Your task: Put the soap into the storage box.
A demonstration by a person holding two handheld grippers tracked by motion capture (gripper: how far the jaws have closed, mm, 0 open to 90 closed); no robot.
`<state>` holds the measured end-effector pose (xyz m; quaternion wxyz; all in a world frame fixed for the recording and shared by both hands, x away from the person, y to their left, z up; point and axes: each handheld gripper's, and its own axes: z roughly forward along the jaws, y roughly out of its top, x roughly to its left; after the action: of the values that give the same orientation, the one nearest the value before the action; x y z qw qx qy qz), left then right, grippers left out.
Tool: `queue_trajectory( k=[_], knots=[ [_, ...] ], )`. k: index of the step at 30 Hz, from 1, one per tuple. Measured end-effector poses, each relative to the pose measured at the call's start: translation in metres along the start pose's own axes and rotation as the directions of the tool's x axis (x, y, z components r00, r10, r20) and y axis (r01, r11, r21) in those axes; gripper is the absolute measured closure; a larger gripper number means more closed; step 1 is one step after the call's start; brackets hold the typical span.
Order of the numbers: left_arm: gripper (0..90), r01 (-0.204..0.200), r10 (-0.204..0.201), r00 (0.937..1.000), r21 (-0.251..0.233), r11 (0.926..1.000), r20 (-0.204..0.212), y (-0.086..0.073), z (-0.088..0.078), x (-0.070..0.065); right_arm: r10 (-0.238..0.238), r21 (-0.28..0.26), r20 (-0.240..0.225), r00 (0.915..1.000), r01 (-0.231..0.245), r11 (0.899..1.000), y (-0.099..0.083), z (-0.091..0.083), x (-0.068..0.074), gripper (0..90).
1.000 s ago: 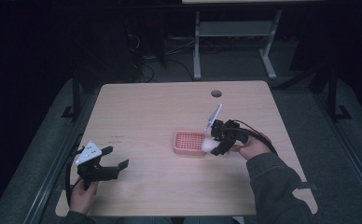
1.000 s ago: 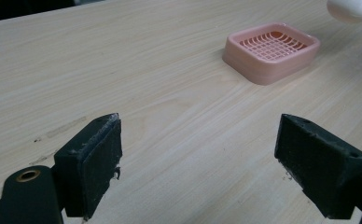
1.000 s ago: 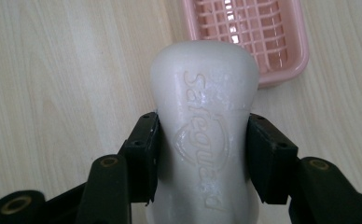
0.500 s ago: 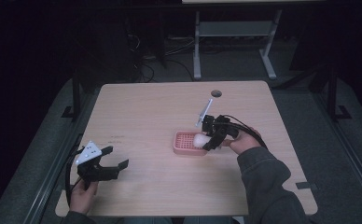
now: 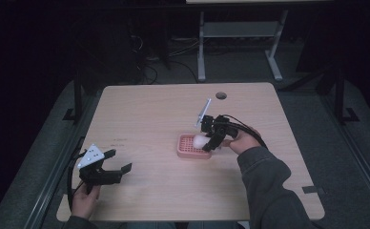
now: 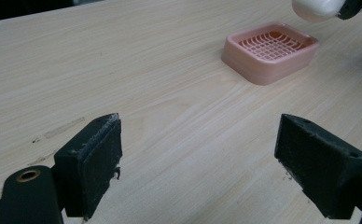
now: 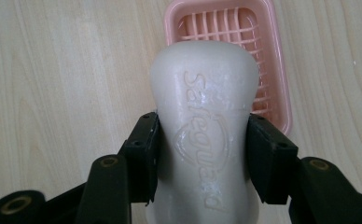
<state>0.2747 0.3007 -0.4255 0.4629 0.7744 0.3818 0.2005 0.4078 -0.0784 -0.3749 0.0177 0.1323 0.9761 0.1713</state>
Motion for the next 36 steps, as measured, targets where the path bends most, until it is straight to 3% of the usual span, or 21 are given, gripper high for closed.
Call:
queue_trajectory(
  k=[20,36],
  knots=[
    [14.5,0.001,-0.001,1.0,0.0,1.0,0.001,0.0,0.0,0.0,-0.011,0.014,-0.002,0.9999,0.011,1.0,0.021,0.009,-0.008,48.8],
    [14.5,0.005,-0.005,1.0,-0.004,1.0,0.002,0.0,0.0,0.0,-0.015,0.041,-0.012,0.9998,0.015,0.999,0.03,0.03,-0.016,48.8]
  ],
)
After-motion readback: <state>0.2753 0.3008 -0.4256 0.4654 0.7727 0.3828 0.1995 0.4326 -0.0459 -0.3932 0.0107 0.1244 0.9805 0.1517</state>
